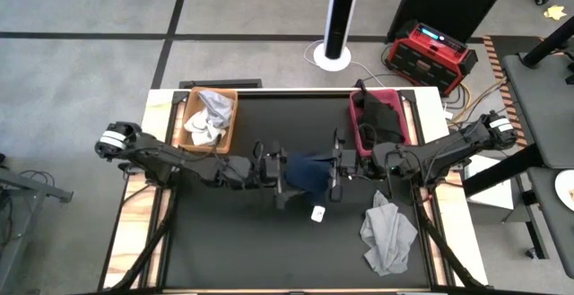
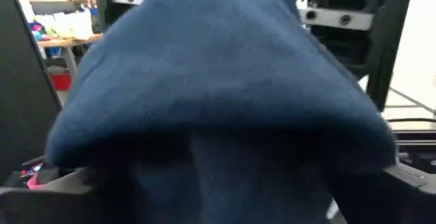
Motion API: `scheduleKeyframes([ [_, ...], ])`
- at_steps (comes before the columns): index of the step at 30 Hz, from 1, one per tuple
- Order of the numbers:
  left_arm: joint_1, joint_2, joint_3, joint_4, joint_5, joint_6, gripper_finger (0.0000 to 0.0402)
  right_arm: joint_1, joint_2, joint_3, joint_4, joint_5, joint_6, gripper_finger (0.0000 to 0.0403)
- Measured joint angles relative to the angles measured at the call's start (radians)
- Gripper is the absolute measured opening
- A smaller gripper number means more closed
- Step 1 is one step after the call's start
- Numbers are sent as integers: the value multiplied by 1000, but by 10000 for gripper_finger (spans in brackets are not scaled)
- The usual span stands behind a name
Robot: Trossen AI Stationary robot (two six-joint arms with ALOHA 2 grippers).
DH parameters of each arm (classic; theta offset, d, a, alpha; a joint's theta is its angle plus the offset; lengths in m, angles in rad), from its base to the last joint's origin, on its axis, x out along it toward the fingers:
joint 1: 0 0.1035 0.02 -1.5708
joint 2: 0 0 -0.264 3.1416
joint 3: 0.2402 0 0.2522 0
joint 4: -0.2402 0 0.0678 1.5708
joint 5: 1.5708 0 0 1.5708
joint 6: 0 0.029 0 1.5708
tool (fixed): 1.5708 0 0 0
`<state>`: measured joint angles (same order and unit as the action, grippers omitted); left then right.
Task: Sort towels by color in basket
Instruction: Put the blue towel into the red bin
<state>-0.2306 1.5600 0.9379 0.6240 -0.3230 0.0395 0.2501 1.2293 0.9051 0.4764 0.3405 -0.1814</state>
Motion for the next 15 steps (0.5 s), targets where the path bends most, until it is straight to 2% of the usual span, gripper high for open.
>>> scheduleKeyframes([
  [3,11,32,0,35,-1,13,338,0,6,0,2,0,1,9],
  [6,13,51,0,46,-1,25,289,0,7,0,1,0,5,9],
  [9,13,57,0,57,-1,32,208,0,7,0,0,0,5,9],
  [13,13,50,0,52,-1,34,57,0,7,0,-18,1,6,9],
  [15,13,45,0,53,-1,31,17,1,7,0,-45,18,6,9],
])
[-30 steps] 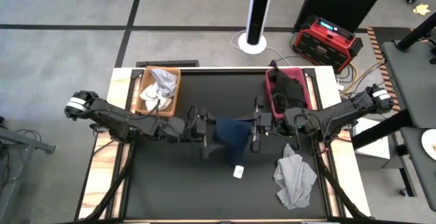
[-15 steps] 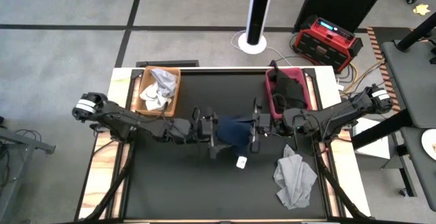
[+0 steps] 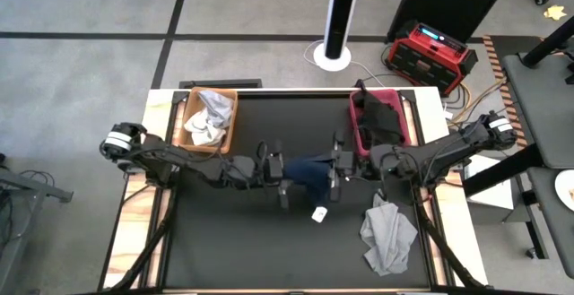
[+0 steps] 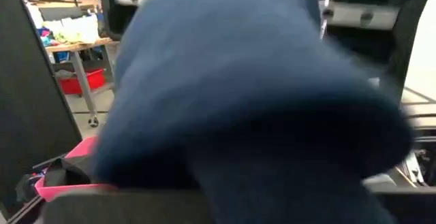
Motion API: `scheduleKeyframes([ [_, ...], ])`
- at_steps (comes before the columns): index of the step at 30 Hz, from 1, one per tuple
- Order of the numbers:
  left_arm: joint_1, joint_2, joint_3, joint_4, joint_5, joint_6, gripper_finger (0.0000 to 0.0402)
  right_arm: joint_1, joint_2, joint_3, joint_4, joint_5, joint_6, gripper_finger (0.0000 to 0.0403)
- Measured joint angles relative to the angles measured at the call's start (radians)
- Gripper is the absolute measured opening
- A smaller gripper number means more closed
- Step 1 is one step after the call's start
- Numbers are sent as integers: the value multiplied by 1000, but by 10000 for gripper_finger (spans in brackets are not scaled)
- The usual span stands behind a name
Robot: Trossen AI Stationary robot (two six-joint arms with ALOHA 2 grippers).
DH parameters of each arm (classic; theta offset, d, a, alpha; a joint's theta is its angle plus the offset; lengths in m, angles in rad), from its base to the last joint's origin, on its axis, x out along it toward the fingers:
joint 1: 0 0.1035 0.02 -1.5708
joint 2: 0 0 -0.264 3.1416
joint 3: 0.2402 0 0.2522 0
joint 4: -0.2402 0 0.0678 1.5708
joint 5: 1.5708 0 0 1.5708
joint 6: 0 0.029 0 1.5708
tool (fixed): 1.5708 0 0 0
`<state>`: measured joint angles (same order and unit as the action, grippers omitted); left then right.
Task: Sort towels by color in basket
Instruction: Put the blue towel into the red bin
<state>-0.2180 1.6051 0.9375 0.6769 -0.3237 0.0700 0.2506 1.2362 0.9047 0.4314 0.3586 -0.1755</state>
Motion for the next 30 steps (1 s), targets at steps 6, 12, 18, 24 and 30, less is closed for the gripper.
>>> scheduleKeyframes([
  [6,-3,-2,-7,-29,1,-67,3,0,-4,0,-156,102,26,9],
  [12,-4,-2,-22,-65,58,-208,1,0,-5,0,-325,165,74,26],
  [18,-6,-18,-24,-75,66,-248,1,0,-31,0,-470,169,134,118],
  [24,-12,-72,-25,-159,55,-303,0,0,-78,0,-612,166,211,222],
  [30,-14,-140,-25,-425,-91,-434,0,0,-136,0,-706,165,315,255],
])
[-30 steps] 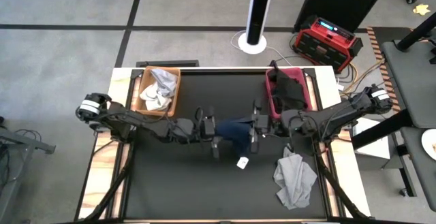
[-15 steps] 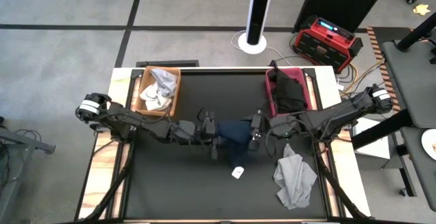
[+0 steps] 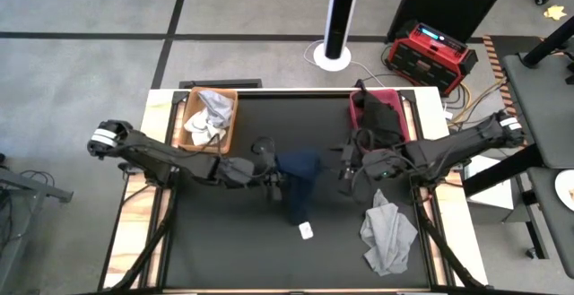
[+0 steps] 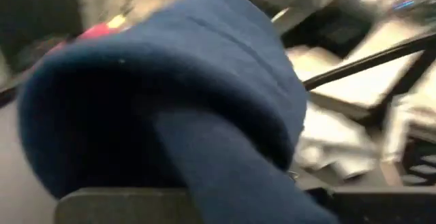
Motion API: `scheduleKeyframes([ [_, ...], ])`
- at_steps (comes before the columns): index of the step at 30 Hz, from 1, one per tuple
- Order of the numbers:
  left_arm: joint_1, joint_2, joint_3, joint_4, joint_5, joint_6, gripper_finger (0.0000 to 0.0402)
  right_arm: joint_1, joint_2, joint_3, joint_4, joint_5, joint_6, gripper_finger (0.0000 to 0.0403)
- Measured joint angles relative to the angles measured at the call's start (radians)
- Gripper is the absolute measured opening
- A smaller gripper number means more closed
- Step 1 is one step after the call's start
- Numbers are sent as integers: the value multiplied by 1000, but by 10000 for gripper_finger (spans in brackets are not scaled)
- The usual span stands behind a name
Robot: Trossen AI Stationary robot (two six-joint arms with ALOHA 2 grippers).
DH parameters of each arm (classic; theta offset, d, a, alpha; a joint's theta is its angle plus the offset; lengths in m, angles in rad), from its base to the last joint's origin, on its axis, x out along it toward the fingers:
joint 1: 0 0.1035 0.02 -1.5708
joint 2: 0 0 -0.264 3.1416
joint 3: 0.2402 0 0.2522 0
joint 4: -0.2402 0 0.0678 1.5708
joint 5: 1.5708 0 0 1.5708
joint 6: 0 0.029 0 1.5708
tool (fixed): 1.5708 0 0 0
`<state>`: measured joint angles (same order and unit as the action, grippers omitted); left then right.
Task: Sort towels by color in basket
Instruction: Put the blue towel into the red bin
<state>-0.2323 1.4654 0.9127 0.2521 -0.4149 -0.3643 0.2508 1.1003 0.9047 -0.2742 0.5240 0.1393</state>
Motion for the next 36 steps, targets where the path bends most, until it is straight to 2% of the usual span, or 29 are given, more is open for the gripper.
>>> scheduleKeyframes([
  [4,2,-19,0,-166,-107,-89,0,15,-22,0,29,1,-29,245],
  [8,6,-5,-1,-181,-122,-127,0,39,-1,0,159,0,-166,230],
  [10,7,8,-1,-144,-114,-126,0,50,25,0,226,0,-264,223],
  [15,7,19,0,11,4,-69,0,50,112,-1,341,0,-459,216],
  [19,6,19,0,55,39,-53,0,50,174,14,337,-6,-491,240],
  [24,7,19,2,102,45,-44,0,52,223,26,343,-33,-497,304],
  [29,7,19,4,203,133,-17,0,50,270,44,356,-17,-510,356],
  [33,5,19,4,216,146,-15,0,50,292,82,381,30,-521,363],
  [36,3,19,4,219,145,-15,0,50,305,102,381,26,-545,343],
])
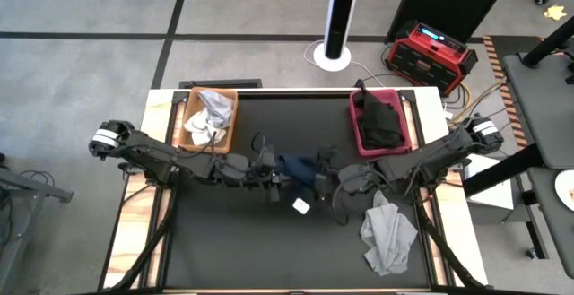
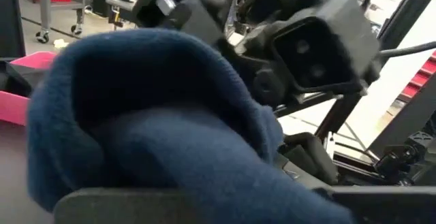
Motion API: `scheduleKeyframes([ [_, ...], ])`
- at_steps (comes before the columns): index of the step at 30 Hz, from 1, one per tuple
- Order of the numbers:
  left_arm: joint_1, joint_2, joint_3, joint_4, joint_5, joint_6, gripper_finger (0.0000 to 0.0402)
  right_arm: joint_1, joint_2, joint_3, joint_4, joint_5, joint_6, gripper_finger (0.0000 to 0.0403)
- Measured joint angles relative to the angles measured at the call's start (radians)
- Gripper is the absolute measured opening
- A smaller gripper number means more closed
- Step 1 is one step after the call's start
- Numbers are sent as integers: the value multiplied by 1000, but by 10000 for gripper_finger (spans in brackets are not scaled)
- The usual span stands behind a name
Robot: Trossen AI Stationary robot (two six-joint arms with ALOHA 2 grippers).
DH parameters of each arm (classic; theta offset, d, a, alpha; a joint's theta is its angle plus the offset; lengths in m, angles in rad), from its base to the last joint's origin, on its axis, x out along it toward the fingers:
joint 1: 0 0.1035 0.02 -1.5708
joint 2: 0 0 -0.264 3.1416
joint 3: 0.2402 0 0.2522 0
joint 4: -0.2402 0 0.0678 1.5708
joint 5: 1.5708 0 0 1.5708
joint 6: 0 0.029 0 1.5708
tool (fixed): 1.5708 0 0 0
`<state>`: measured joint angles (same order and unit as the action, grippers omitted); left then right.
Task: Sort towels by color in basket
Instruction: Put the blue towel into the red bin
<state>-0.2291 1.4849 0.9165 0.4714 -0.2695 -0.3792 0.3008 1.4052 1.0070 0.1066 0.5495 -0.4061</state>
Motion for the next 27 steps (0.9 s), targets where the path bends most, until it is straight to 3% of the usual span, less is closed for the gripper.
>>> scheduleKeyframes([
  [4,-2,0,0,8,0,0,0,0,4,6,-4,-8,-4,254],
  [9,-2,0,0,2,-16,23,17,2,3,6,-38,-8,12,55],
  [10,-2,0,0,-3,-17,38,25,5,0,6,-45,-7,5,35],
  [15,-2,-30,0,-36,-17,112,89,7,-11,15,-87,-8,63,15],
  [20,-2,-93,0,-141,-24,187,187,6,-52,18,-154,-8,162,13],
  [27,-1,-170,0,-370,-163,284,293,-3,-161,16,-266,9,420,13],
])
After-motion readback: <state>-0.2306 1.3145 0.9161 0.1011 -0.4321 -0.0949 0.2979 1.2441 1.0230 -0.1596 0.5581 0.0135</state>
